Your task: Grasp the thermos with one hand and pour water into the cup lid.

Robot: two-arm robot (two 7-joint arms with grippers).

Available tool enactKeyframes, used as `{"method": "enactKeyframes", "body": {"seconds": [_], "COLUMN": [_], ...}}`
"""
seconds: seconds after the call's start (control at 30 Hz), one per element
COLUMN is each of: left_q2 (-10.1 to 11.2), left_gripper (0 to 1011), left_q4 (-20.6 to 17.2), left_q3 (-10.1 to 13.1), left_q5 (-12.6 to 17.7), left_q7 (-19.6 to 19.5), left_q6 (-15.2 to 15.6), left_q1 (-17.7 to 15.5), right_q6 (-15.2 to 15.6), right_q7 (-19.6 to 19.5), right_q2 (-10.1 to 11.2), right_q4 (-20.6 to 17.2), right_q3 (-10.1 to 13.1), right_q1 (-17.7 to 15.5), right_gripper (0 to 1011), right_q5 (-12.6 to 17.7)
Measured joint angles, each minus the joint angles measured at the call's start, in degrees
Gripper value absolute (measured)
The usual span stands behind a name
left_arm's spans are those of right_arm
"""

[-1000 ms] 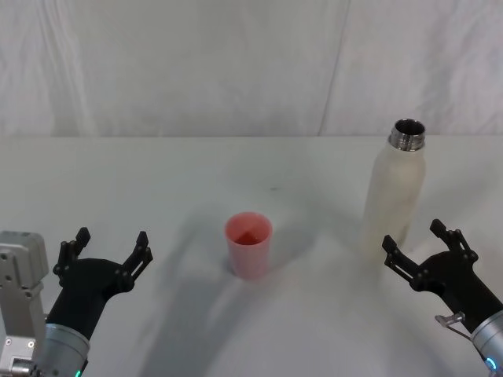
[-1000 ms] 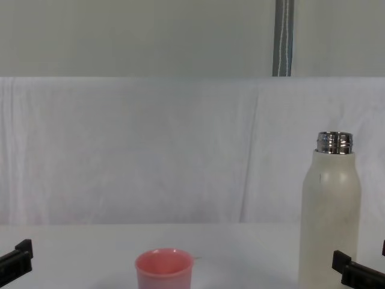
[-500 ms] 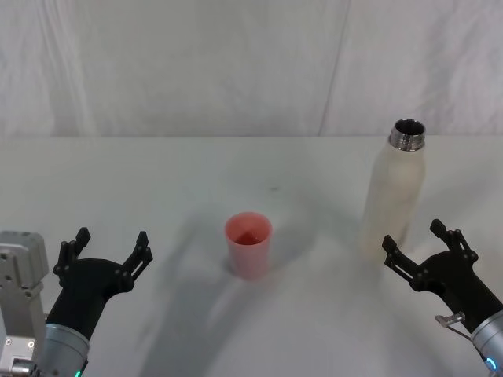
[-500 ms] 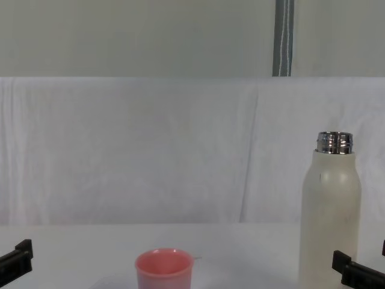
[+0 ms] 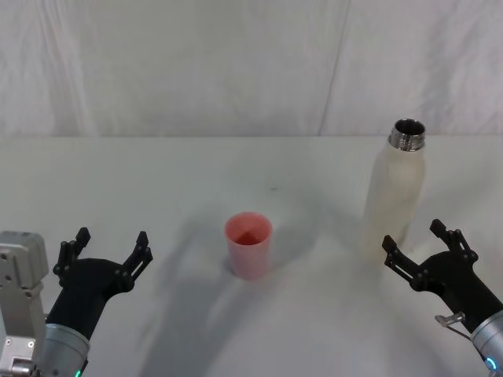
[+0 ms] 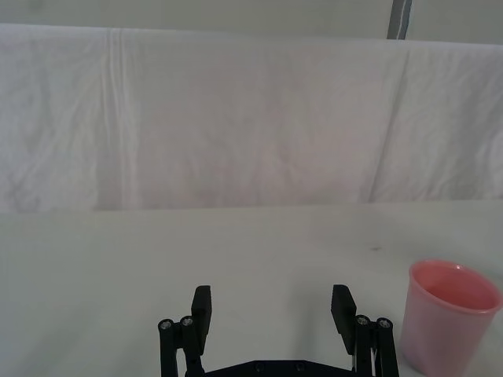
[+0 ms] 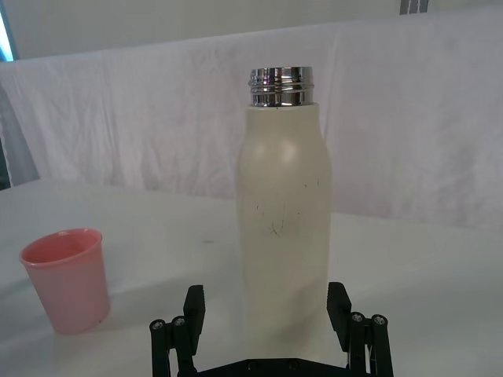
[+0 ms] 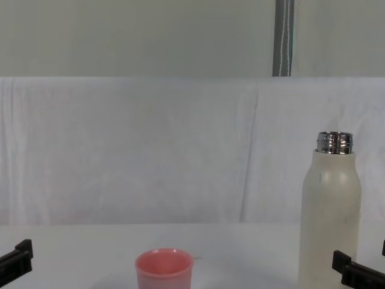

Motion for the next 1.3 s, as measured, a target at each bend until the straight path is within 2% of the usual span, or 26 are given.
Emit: {"method": "enactKeyframes", "body": {"seconds": [0.63,0.9,1.3], "left_q2": [0.00,0.00,0.00], "left_gripper": [1001,1001,1001], "left_q4": [0.00,0.00,0.00], "left_q3": [0.00,0.00,0.00], "left_q5": [0.00,0.00,0.00], "left_q7": [0.00,0.00,0.00], "left_q6": [0.00,0.00,0.00], "left_q1": [0.00,0.00,0.00], "right_q6": [0.01,0.32,0.35], "right_q7": [0.01,0.84,2.08], "right_q2": [-0.02,0.25,0.20], "right_q4": [0.00,1.35,4.10], "right_q3": [0.12,0.89,0.44], "right_q1": [0.06,1.36,4.21], "right_gripper": [1003,1003,1003], "right_q5": [0.01,0.42,0.43]}}
